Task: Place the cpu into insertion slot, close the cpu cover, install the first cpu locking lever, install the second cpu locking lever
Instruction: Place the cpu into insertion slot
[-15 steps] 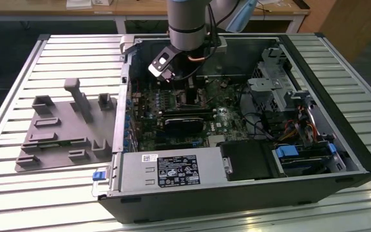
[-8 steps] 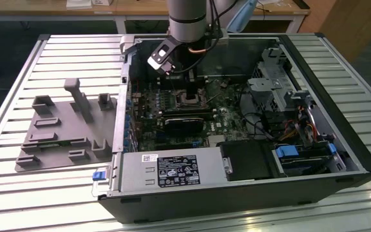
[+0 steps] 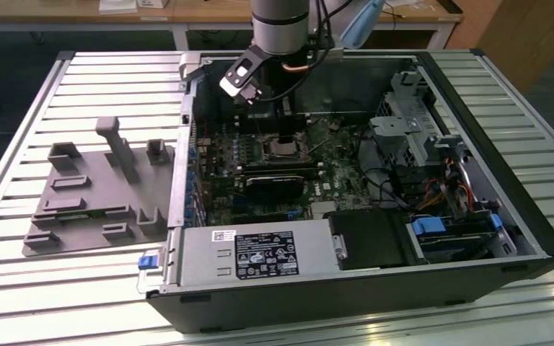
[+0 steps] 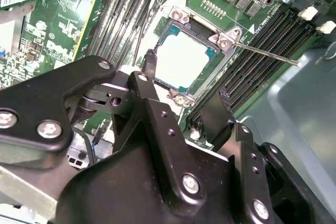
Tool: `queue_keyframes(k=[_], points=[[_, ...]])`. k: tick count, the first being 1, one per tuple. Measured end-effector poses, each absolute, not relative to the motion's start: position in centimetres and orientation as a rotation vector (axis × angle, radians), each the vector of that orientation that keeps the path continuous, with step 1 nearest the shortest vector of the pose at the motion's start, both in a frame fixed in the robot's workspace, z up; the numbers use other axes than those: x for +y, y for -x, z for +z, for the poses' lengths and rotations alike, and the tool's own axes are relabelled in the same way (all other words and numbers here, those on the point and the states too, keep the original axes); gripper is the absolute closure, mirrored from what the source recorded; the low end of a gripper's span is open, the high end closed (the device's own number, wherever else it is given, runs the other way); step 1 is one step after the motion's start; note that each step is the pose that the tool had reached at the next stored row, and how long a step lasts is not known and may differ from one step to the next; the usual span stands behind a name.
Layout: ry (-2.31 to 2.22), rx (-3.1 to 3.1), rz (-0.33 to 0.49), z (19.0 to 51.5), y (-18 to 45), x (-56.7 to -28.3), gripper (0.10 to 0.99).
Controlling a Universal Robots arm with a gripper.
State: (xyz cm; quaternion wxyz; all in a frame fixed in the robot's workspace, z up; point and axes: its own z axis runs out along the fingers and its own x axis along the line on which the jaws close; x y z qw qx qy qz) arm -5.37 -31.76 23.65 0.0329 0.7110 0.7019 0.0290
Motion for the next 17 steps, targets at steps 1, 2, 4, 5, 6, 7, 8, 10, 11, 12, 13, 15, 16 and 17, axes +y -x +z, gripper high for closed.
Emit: queue_keyframes(k=[1,2,4,5,6,7,8,10,11,12,13,15,16,17], points=[[-2.188,2.16,0.089,23.65,5.37,-31.76,0.475],[-2.188,2.16,0.089,23.65,5.37,-31.76,0.475],[-2.188,2.16,0.089,23.65,5.37,-31.76,0.475],[-2.188,2.16,0.089,23.65,5.37,-31.76,0.475],[-2.188,2.16,0.089,23.66,5.37,-31.76,0.486],[-2.188,2.16,0.089,23.66,5.37,-31.76,0.549],[-2.188,2.16,0.089,23.66,5.37,-31.76,0.549],[-2.188,2.16,0.089,23.66,5.37,-31.76,0.671],[-2.188,2.16,0.089,23.66,5.37,-31.76,0.671],[-2.188,2.16,0.089,23.66,5.37,-31.76,0.729],[-2.188,2.16,0.089,23.66,5.37,-31.76,0.784],[-2.188,2.16,0.089,23.66,5.37,-31.76,0.843],[-2.188,2.16,0.089,23.66,5.37,-31.76,0.902],[-2.188,2.16,0.089,23.66,5.37,-31.76,0.961]])
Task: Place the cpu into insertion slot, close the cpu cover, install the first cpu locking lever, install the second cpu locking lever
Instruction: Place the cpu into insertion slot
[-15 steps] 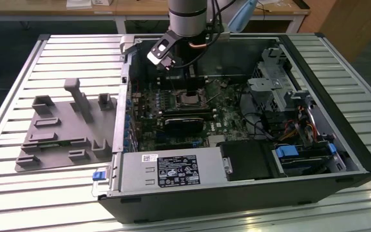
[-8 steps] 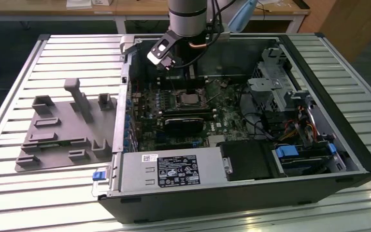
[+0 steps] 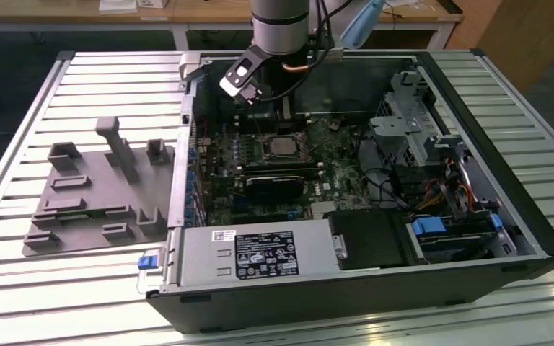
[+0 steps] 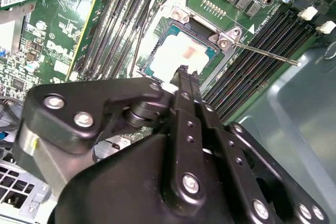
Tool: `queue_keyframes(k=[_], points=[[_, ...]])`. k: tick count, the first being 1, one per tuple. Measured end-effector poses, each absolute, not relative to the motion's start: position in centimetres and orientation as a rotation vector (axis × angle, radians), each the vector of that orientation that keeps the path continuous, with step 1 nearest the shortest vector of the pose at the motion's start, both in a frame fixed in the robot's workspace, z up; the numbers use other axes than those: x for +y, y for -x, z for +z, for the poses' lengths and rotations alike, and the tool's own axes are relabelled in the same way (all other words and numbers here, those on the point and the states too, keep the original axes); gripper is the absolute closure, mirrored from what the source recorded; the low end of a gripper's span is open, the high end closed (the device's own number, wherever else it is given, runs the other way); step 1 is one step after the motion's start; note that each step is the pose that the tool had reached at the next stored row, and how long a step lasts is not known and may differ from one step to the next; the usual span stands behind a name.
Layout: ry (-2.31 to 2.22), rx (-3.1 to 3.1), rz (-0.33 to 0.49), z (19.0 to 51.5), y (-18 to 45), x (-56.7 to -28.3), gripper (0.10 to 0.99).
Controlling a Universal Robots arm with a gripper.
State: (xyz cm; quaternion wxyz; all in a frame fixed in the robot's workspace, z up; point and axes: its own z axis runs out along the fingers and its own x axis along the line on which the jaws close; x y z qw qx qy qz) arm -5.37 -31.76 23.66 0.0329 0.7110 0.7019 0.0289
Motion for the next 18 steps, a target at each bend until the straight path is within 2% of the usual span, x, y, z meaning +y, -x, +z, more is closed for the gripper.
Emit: queue_keyframes(k=[3,18], points=[[-2.188,2.16,0.089,23.67,5.37,-31.76,0.984],[-2.188,2.16,0.089,24.12,4.53,-31.76,0.984]])
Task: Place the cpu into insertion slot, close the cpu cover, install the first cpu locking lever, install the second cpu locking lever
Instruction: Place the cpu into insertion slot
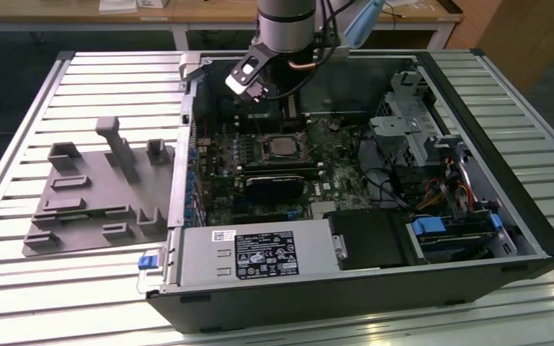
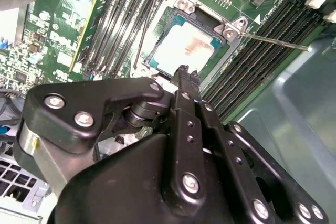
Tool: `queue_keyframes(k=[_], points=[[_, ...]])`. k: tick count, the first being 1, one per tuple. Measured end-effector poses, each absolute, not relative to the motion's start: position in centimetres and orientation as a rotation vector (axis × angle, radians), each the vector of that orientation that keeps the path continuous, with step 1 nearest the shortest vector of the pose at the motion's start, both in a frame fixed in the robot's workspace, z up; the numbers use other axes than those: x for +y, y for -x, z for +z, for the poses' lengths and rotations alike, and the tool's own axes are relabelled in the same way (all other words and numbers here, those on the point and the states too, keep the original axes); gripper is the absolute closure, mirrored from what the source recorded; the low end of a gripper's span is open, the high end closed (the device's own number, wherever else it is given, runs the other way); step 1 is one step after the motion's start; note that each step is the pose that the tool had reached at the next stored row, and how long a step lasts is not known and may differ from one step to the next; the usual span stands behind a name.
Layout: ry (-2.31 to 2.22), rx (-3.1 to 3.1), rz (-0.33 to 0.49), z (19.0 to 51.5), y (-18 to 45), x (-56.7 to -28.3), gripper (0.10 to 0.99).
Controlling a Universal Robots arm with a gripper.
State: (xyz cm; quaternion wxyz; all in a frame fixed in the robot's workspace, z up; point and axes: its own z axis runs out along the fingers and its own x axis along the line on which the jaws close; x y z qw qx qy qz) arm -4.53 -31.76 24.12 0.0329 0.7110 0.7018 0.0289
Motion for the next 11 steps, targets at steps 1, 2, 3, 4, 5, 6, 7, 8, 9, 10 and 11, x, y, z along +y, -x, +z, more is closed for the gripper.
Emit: queue_keyframes(k=[1,2,3,4,5,6,7,8,9,10,11], points=[[-2.188,2.16,0.089,24.3,4.5,-31.8,0.984],[-2.188,2.16,0.089,24.5,4.5,-31.8,0.984],[-2.188,2.16,0.089,24.7,4.5,-31.8,0.984],[-2.188,2.16,0.089,24.9,4.5,-31.8,0.984],[-2.188,2.16,0.089,25.1,4.5,-31.8,0.984],[-2.188,2.16,0.089,25.3,4.5,-31.8,0.984],[-2.188,2.16,0.089,25.5,4.5,-31.8,0.984],[-2.188,2.16,0.089,25.7,4.5,-31.8,0.984],[-2.188,2.16,0.089,25.8,4.5,-31.8,0.984],[-2.188,2.16,0.089,25.8,4.5,-31.8,0.984],[-2.188,2.16,0.089,25.8,4.5,-31.8,0.984]])
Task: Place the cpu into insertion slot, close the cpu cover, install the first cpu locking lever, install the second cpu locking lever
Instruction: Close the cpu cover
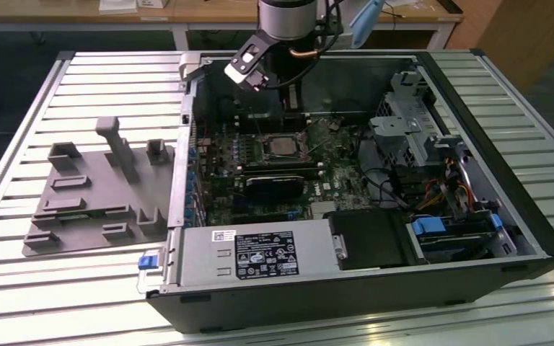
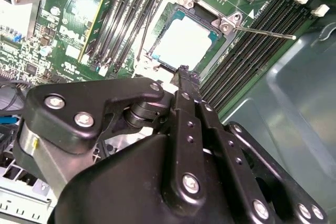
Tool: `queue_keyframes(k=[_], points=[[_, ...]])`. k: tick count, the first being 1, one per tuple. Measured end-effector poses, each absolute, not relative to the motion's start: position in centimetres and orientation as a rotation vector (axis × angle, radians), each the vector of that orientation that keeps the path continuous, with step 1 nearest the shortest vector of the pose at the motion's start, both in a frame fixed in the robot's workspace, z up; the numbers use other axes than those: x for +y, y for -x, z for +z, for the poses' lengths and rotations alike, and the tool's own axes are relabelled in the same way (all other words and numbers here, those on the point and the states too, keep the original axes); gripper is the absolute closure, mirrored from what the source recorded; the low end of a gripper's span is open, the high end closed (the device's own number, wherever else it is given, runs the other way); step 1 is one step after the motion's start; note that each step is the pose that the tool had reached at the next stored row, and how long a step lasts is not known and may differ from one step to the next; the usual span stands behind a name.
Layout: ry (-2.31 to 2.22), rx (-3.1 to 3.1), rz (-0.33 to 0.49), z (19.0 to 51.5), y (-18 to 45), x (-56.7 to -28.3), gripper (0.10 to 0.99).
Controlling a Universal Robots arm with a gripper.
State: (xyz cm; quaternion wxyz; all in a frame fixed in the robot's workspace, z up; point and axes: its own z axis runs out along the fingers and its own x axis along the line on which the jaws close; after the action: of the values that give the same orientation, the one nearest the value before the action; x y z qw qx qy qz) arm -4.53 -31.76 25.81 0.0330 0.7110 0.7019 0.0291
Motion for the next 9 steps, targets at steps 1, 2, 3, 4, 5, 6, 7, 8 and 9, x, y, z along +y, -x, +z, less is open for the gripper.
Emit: queue_keyframes(k=[1,2,3,4,5,6,7,8,9], points=[[-2.188,2.16,0.089,25.96,4.53,-31.76,0.984],[-2.188,2.16,0.089,26.11,4.53,-31.76,0.984],[-2.188,2.16,0.089,26.12,4.53,-31.76,0.984],[-2.188,2.16,0.089,26.13,4.53,-31.76,0.984],[-2.188,2.16,0.088,26.17,4.53,-31.76,0.984],[-2.188,2.16,0.088,26.25,4.53,-31.76,0.984],[-2.188,2.16,0.089,26.34,4.53,-31.76,0.984],[-2.188,2.16,0.089,26.44,4.53,-31.76,0.984],[-2.188,2.16,0.089,26.48,4.53,-31.76,0.984]])
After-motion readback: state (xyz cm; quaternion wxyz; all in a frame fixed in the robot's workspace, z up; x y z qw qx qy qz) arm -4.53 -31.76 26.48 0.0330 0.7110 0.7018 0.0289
